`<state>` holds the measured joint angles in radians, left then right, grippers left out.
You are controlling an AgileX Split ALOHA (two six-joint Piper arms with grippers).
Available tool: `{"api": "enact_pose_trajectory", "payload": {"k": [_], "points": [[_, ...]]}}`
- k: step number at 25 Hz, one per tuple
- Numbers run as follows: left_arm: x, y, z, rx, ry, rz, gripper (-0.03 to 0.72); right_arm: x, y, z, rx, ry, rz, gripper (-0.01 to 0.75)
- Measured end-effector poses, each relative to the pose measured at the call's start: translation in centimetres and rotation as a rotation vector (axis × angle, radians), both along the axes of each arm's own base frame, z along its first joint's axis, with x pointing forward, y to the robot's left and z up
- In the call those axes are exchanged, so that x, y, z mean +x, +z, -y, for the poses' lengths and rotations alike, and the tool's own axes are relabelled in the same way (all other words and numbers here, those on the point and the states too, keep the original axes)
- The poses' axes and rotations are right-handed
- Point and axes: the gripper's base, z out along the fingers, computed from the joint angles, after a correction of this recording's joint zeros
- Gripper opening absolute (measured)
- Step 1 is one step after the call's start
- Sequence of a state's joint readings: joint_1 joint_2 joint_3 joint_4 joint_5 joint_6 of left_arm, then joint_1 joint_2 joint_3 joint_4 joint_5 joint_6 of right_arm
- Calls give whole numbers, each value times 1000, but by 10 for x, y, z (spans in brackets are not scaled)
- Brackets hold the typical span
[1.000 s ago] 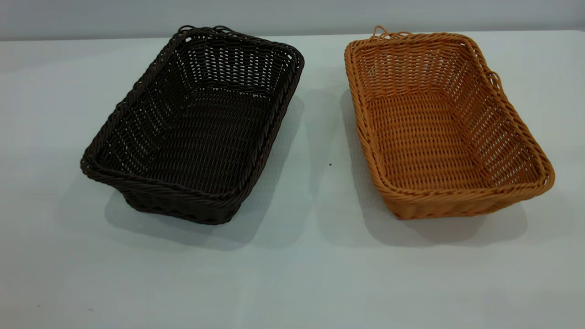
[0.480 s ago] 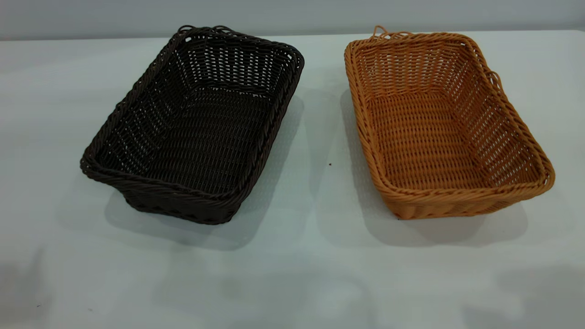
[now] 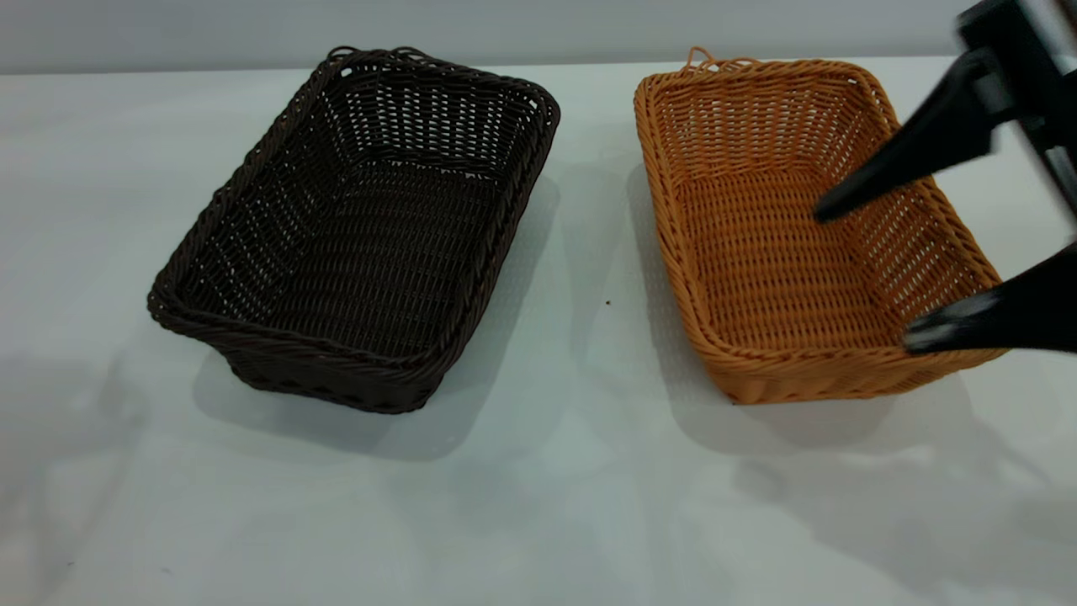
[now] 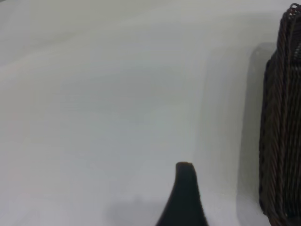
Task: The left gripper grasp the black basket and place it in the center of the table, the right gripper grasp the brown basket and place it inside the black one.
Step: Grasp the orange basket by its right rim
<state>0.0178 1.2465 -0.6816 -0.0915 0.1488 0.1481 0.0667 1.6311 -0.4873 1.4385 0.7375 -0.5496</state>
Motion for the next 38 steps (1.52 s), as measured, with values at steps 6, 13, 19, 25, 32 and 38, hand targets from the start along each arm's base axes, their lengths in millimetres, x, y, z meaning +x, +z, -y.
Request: {"api": "enact_pose_trajectory", "payload": {"k": [6, 13, 19, 25, 32, 38], "points": [[15, -12, 0, -31, 31, -40, 561, 21, -46, -2, 115, -259, -183, 586], [20, -14, -1, -34, 38, -15, 561, 21, -81, 4, 40, -372, -344, 586], [23, -21, -1, -61, 66, -34, 561, 36, -83, 11, -49, -449, -325, 586], [32, -40, -1, -69, 76, -125, 561, 41, -88, -3, -192, -484, -318, 586], [54, -48, 0, -68, 61, -281, 561, 53, -89, -5, -270, -558, -299, 586], [85, -62, 22, -50, -16, -374, 561, 53, -91, 0, -311, -607, -303, 586]]}}
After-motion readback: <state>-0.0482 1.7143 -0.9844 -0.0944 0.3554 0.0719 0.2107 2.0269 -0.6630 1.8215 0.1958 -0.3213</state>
